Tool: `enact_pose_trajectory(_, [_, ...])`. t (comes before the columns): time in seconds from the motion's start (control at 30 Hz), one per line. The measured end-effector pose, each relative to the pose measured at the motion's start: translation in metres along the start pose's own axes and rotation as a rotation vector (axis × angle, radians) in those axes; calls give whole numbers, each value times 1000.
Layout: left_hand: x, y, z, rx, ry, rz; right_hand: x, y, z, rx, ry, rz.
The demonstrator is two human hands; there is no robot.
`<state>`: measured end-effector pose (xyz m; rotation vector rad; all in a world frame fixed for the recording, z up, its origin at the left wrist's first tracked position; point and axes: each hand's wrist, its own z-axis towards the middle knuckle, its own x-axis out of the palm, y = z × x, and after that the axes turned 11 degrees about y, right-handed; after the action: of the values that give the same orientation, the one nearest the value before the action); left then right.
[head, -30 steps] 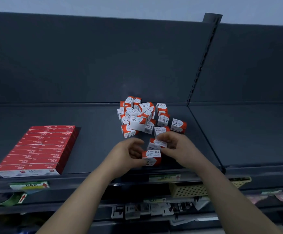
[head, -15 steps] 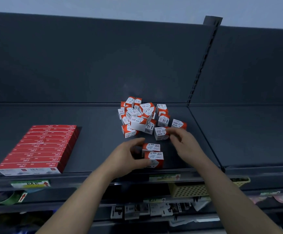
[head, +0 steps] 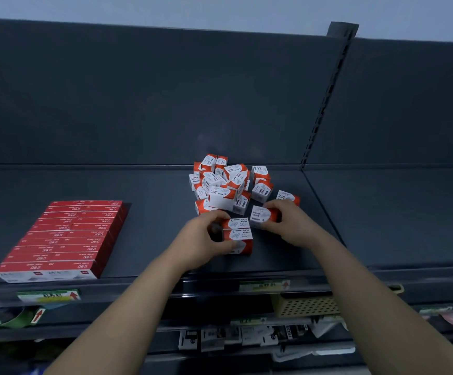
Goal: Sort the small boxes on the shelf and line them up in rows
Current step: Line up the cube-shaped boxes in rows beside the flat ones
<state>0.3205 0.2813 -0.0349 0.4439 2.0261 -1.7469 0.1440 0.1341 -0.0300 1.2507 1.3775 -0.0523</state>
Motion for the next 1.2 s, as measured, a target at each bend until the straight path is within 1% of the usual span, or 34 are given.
enact_pose_trajectory(0.07, [-3,3,6,-2,-3,-36,-2,-1,-10,-38,27,113])
enact_pose_trajectory(0.2, [-7,7,15,-9,5,-53,-1,-9,-35,-86,30,311])
enact_pose_trajectory(0.33, [-6,7,19,-7,7,-74,12,-10,-46,-133,70,351])
enact_pose_trajectory(0.5, [-6,6,20,4,42,-106,31,0,-41,-158,23,488])
enact_pose_trajectory(0.67, [-5,11,20,13,73,-88,40,4,-35,-159,-18,524])
enact_pose_trajectory(0.77, [-6,9,17,14,103,-111,45,7,-33,-166,-59,492])
enact_pose_trajectory(0.9, [-7,8,15,1,140,-114,38,8,-39,-186,1,483])
enact_pose_trajectory(0.93, [-6,8,16,-1,135,-118,34,6,-39,-188,-18,482])
enact_pose_trajectory(1.0, [-6,10,18,-5,132,-129,22,-5,-35,-158,-167,440])
enact_pose_trajectory(1.07, [-6,11,20,-11,136,-115,7,-19,-24,-76,-367,275])
enact_pose_trajectory(1.1, [-6,12,21,-14,136,-114,1,-26,-19,-35,-415,158])
enact_pose_trajectory(1.17, [-5,13,22,-21,137,-123,-9,-35,-9,30,-388,-16])
enact_pose_trajectory(1.2, [-5,13,22,-23,135,-130,-12,-36,-5,45,-358,-55])
